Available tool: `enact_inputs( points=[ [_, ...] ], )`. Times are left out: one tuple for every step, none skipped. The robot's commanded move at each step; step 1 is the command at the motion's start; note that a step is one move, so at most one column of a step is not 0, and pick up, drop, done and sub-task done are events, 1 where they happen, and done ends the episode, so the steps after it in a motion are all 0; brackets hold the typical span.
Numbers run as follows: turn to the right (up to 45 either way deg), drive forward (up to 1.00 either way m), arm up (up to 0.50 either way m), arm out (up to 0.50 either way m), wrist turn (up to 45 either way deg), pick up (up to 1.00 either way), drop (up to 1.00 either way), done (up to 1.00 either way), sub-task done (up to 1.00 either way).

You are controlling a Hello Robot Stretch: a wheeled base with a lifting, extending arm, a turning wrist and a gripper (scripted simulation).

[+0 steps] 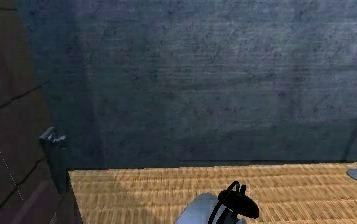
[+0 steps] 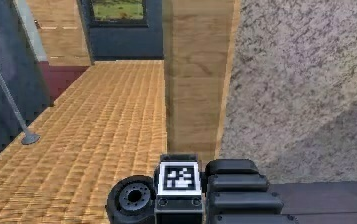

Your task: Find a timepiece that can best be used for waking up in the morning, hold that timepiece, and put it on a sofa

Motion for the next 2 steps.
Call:
enact_inputs(
  points=[
    [0.0, 0.3, 0.0, 0.0, 0.0, 0.0, 0.0, 0.0, 0.0],
    [45.0, 0.0, 0.0, 0.0, 0.0, 0.0, 0.0, 0.0, 0.0]
  ],
)
